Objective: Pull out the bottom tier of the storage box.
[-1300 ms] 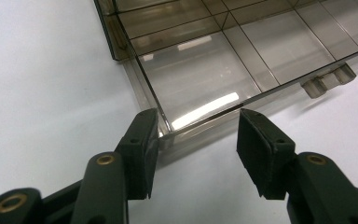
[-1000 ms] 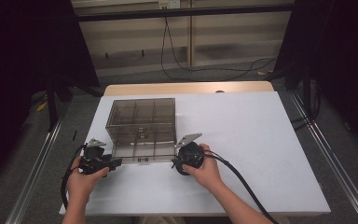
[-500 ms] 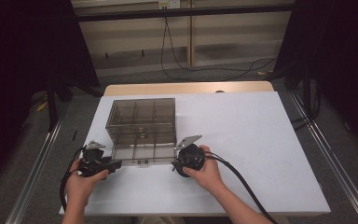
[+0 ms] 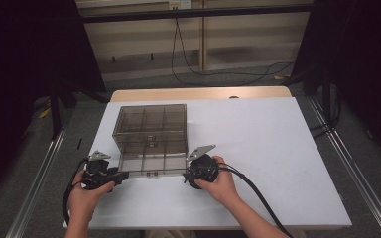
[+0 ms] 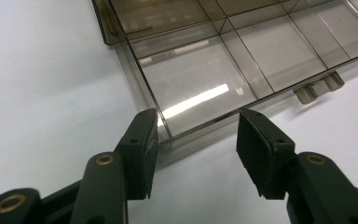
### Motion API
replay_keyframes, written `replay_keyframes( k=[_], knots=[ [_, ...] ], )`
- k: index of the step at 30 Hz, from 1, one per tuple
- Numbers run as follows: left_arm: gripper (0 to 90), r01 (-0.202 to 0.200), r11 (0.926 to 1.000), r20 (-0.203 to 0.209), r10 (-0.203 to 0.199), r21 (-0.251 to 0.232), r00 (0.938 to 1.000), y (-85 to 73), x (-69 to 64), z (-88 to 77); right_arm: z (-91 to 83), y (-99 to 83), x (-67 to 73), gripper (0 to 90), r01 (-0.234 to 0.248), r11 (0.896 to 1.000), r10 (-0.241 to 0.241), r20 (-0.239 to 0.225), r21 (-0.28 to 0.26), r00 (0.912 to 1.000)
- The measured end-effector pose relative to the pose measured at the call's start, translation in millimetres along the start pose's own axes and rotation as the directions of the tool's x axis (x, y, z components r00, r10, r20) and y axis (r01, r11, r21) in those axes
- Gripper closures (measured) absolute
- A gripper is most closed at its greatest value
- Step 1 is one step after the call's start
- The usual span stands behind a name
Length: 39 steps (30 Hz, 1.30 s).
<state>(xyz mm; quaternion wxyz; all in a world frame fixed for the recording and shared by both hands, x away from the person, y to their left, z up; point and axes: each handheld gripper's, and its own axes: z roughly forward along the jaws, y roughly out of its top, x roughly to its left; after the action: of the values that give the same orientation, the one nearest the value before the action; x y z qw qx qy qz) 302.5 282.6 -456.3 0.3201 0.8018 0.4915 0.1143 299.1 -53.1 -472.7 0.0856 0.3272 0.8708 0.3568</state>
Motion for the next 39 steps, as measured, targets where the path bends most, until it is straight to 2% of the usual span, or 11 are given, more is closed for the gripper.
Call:
replay_keyframes(
  k=[21, 28, 39],
  knots=[
    [49.8, -0.002, 0.9999, 0.007, 0.002, 0.010, 1.0000, -1.3, 0.4, -2.7, -3.0, -0.9, 3.0, 70.9, 0.006, 1.000, -0.006, -0.023, -0.002, 0.9997],
    [49.6, 0.009, 1.0000, 0.010, -0.009, 0.004, 0.9999, -1.7, -0.2, -2.9, -4.0, -0.9, 3.1, 70.6, 0.003, 1.000, -0.003, -0.028, 0.000, 0.9996],
    [42.6, 0.013, 0.9999, 0.033, -0.013, -0.008, 0.9994, 1.2, -0.6, -6.0, -12.1, -0.5, 1.3, 57.5, -0.009, 1.000, 0.009, -0.012, 0.004, 0.9999]
  ],
)
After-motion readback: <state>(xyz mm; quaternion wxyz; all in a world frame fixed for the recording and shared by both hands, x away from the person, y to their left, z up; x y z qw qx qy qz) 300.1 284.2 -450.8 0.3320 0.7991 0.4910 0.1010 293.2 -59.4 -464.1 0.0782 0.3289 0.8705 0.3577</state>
